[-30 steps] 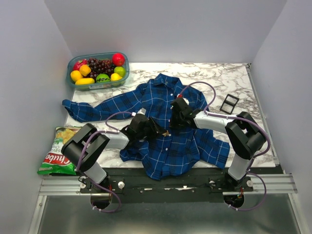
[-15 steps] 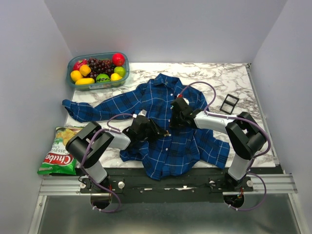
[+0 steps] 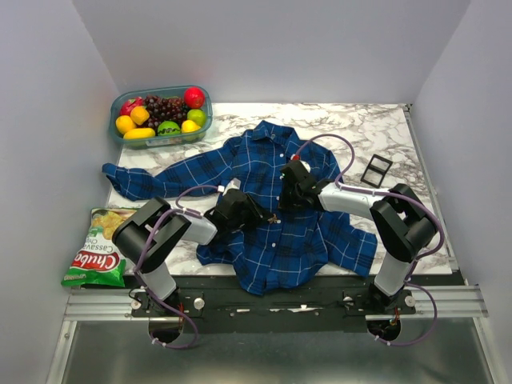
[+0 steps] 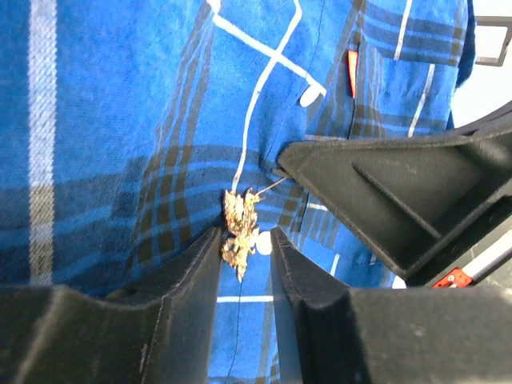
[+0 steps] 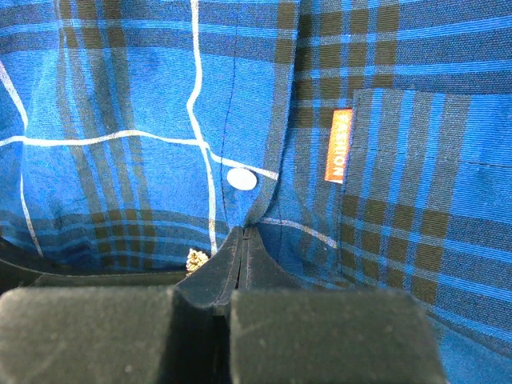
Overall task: Pin the brooch onto the clothing
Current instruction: Pick up the brooch from the flattened clothing.
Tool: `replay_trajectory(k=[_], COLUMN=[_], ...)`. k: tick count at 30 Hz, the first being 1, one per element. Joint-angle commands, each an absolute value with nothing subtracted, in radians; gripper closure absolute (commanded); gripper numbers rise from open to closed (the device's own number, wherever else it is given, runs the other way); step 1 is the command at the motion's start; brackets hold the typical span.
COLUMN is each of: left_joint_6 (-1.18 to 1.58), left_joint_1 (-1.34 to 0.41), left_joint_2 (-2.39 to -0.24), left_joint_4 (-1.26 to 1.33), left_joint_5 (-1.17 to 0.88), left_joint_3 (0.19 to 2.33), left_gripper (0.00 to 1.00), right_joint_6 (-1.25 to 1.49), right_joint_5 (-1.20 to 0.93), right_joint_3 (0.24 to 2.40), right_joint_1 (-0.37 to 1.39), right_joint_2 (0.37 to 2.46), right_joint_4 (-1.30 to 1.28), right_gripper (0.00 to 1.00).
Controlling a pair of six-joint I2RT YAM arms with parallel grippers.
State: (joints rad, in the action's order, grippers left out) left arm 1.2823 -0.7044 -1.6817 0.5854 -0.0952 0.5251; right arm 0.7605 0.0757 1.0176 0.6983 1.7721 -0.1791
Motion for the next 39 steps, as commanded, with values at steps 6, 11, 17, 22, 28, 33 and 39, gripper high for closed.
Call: replay_trajectory(k=[6,11,17,22,28,33,39], left_joint_6=[1.250,1.261,1.285,1.296,1.263,1.198,1.143], left_joint_1=[-0.716,-0.719,-0.726,-0.726,-0.727,-0.729,-0.727], left_joint_2=[-1.732,-1.753,-1.729,-1.669,-1.588,-1.539,-1.491], left_joint_4=[0.540,0.546,0.560,0.561,0.499,0.414,0.356], left_joint_5=[-0.008,-0.008,-0.008,0.015,0.021,0.051,0.063], left_joint_3=[0.560,0.568,0.546,0.512,0.528,0.555,0.566], left_gripper=[0.69,0.77,0.85,0.88,0.96,1.00,1.00], right_joint_6=[0.765,0.765,0.764,0.762,0.755,0.749,0.738], right_joint_5=[0.060,0.061,0.061,0.063,0.068,0.067,0.084], right_joint_3=[0.991,0.988,0.983,0.982,0.991,1.005,1.014], right_joint_1=[0.699,0.698,0.696,0.699,0.698,0.698,0.696], right_joint_2=[1.746,1.744,1.738,1.726,1.717,1.686,1.597], right_joint_4=[-0.195,-0.193,-0.195,-0.196,-0.207,-0.229,-0.271], right_gripper=[1.00,1.00,1.00,1.00,1.00,0.89,0.50])
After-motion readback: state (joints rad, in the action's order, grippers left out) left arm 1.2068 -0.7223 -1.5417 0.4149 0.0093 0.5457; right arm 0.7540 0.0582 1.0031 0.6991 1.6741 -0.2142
